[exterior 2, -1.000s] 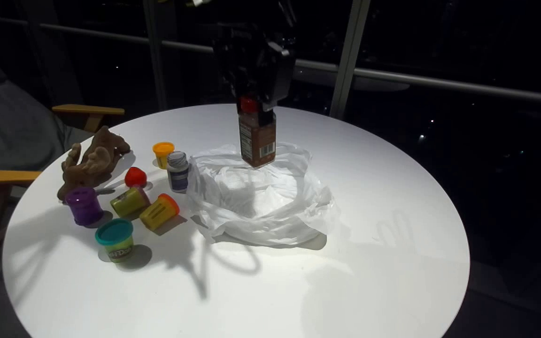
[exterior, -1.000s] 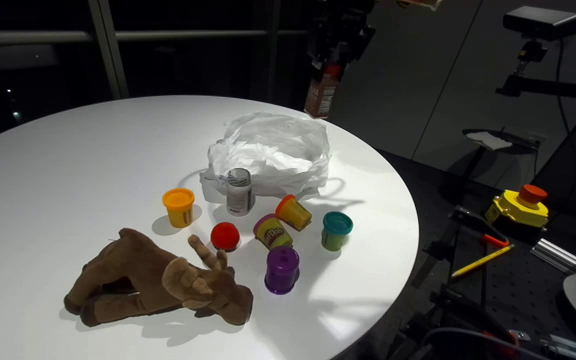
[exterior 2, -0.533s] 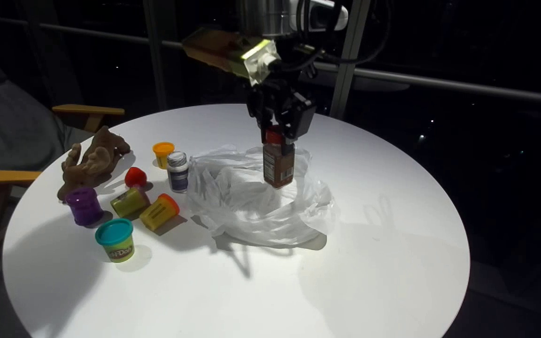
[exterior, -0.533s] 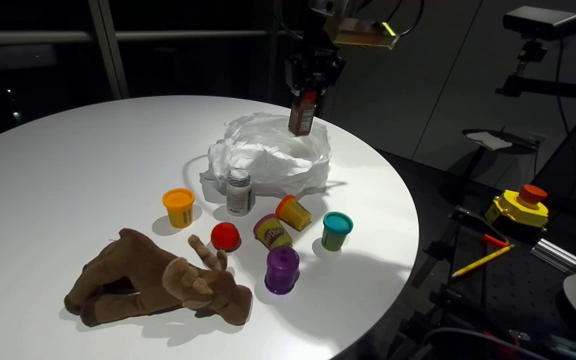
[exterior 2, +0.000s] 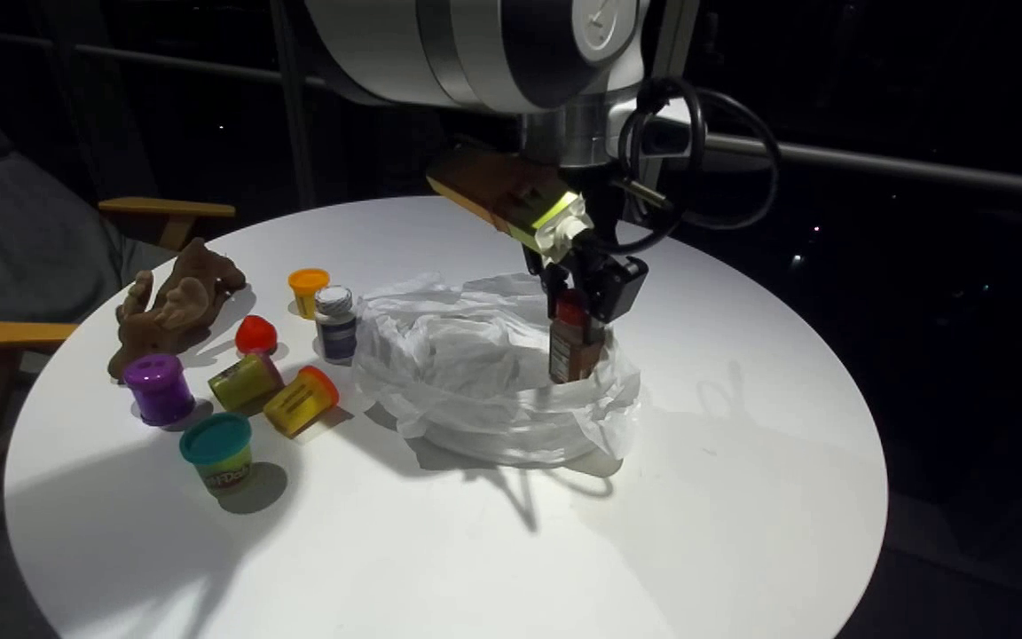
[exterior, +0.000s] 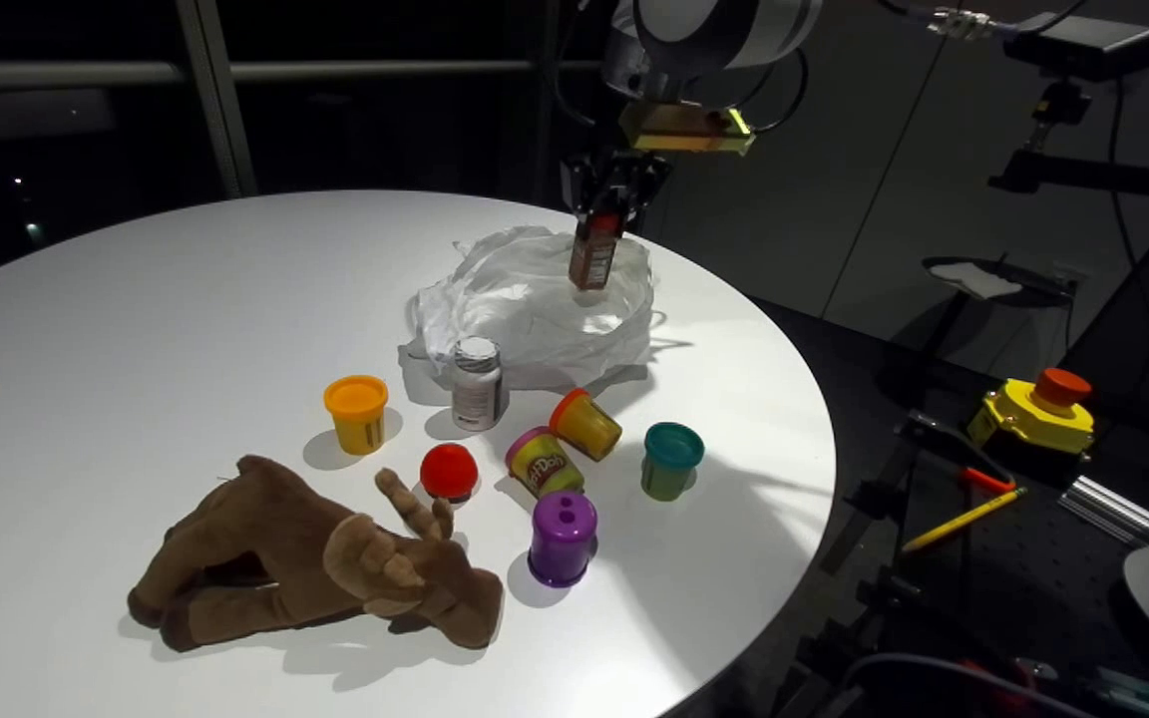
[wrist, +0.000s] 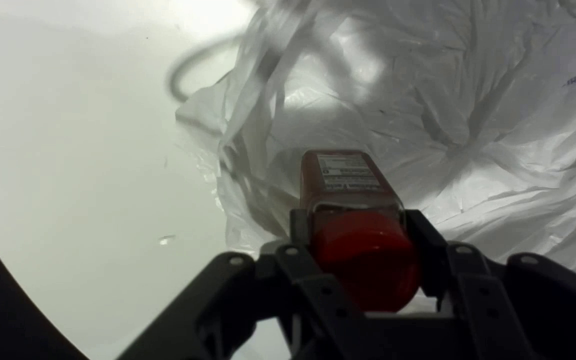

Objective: Pick the objects on the table and put them in the plastic bag

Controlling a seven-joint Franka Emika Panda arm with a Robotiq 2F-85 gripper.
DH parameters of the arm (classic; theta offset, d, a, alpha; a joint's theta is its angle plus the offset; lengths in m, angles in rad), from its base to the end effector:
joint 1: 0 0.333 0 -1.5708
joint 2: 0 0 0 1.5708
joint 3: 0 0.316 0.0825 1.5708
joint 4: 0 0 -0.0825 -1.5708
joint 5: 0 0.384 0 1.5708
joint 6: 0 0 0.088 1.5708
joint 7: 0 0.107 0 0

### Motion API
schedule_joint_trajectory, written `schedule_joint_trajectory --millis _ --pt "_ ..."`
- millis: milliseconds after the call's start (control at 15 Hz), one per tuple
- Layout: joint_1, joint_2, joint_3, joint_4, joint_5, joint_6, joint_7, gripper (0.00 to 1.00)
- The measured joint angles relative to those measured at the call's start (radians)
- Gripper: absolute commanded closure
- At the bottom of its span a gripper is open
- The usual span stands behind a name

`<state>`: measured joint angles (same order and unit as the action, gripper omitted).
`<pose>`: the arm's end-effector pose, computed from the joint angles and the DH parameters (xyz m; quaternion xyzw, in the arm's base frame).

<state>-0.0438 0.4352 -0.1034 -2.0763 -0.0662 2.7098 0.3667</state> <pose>0.6024 -0.0853 0.2367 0.9701 -0.2182 0.1030 0.0268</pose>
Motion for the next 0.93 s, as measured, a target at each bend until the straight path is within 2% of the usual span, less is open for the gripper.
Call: schedule_joint_trajectory --millis 467,533,800,867,933 --pt "0.000 0.067 -0.001 0.037 0.074 0.032 0.000 0.76" --pt "0.000 0.072 -0.001 0.038 0.080 0.035 0.000 0.34" --pt "0.004 0.085 -0.002 0.037 0.091 0.062 0.001 0.05" --pt "0.009 0.083 -0.004 0.036 0.091 0.074 0.002 0.00" --pt "0.017 0.076 -0.008 0.032 0.091 0.089 0.004 0.00"
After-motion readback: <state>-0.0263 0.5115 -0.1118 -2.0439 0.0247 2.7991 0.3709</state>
